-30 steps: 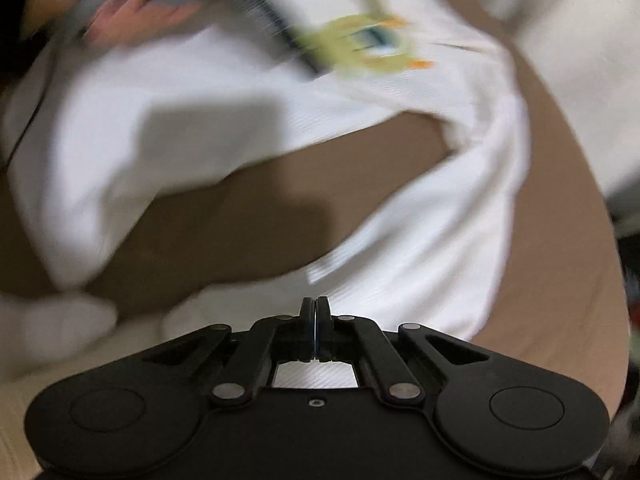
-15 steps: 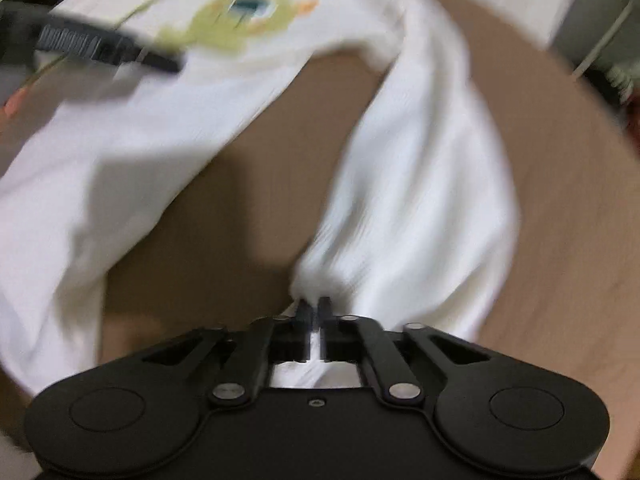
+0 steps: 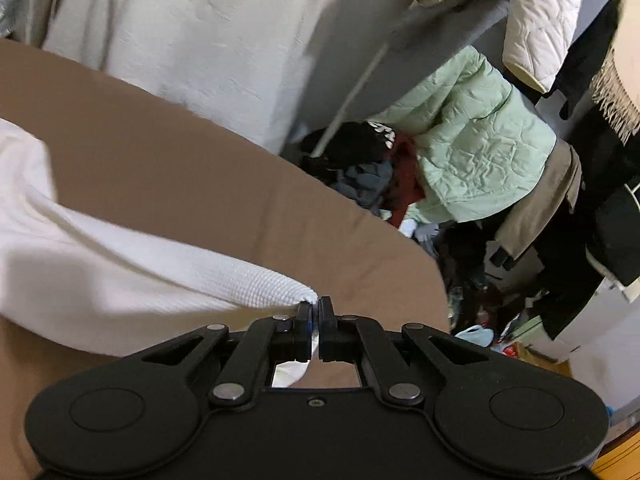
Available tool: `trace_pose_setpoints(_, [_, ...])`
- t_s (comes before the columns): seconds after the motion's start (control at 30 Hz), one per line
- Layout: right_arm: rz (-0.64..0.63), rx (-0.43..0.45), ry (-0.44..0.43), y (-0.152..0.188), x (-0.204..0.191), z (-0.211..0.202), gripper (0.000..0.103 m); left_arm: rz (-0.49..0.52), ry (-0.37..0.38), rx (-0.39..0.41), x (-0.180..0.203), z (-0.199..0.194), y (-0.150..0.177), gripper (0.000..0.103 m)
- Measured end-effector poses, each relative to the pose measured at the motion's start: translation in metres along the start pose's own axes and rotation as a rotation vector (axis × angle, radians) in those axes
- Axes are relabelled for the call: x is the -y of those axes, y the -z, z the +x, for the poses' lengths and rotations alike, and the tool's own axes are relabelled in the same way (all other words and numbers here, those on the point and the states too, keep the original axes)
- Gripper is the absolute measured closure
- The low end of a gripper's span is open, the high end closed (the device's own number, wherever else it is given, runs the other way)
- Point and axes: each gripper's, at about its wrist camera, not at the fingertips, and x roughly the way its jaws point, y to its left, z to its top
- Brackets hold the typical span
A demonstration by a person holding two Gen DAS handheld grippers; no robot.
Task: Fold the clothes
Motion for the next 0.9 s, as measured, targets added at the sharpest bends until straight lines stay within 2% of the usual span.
trace_pose_setpoints(0.07, [-0.022, -0.013, 0.003, -0.001, 0.006, 0.024, 0.102, -0.008, 0.029, 0.034, -0.002, 0.002, -0.006, 0.013])
trace_pose_setpoints(0.13, [-0.019, -0.045, -0.021, 0.003, 0.013, 0.05, 0.102, -0.05, 0.073, 0.041, -0.008, 0.006, -0.014, 0.013])
trace_pose_setpoints(0.2, [-0.008, -0.074, -0.042, 0.015, 0.009, 0.058, 0.101, -0.089, 0.102, 0.031, -0.016, 0.012, -0.025, 0.013])
trace_pose_setpoints(0.27, [-0.001, -0.093, -0.052, 0.022, 0.007, 0.079, 0.101, -0.102, 0.098, 0.035, -0.023, 0.017, -0.037, 0.013])
trace_pose_setpoints(0.37, [0.014, -0.122, -0.064, 0.032, 0.005, 0.109, 0.101, -0.072, 0.007, 0.071, -0.032, 0.025, -0.065, 0.013])
trace_pose_setpoints(0.47, [0.036, -0.16, -0.055, 0.032, 0.008, 0.14, 0.101, 0.018, -0.14, 0.12, -0.034, 0.035, -0.098, 0.012])
trace_pose_setpoints(0.5, [0.081, -0.194, -0.048, 0.032, 0.013, 0.147, 0.101, 0.057, -0.174, 0.131, -0.034, 0.043, -0.109, 0.011])
trace_pose_setpoints(0.53, [0.128, -0.23, -0.04, 0.033, 0.017, 0.154, 0.101, 0.088, -0.189, 0.117, -0.035, 0.055, -0.119, 0.007])
trace_pose_setpoints(0.57, [0.195, -0.255, -0.079, 0.031, 0.025, 0.16, 0.101, 0.118, -0.2, 0.1, -0.036, 0.069, -0.128, 0.007])
trace_pose_setpoints(0.63, [0.293, -0.238, -0.147, 0.029, 0.039, 0.163, 0.1, 0.167, -0.218, 0.034, -0.038, 0.096, -0.143, 0.007])
trace_pose_setpoints(0.67, [0.313, -0.216, -0.167, 0.03, 0.044, 0.159, 0.098, 0.185, -0.223, -0.019, -0.038, 0.11, -0.148, 0.007])
trace_pose_setpoints(0.7, [0.332, -0.195, -0.188, 0.031, 0.049, 0.155, 0.095, 0.175, -0.21, -0.034, -0.04, 0.115, -0.151, 0.007])
trace_pose_setpoints(0.8, [0.353, -0.142, -0.243, 0.037, 0.057, 0.136, 0.07, 0.13, -0.163, -0.058, -0.047, 0.125, -0.156, 0.007])
trace_pose_setpoints(0.83, [0.34, -0.125, -0.262, 0.041, 0.058, 0.13, 0.057, 0.116, -0.148, -0.066, -0.049, 0.129, -0.158, 0.007])
trace_pose_setpoints(0.87, [0.327, -0.108, -0.281, 0.045, 0.059, 0.123, 0.049, 0.101, -0.132, -0.074, -0.052, 0.133, -0.16, 0.008])
trace_pose_setpoints(0.9, [0.307, -0.093, -0.282, 0.045, 0.059, 0.117, 0.049, 0.089, -0.117, -0.088, -0.052, 0.136, -0.16, 0.013])
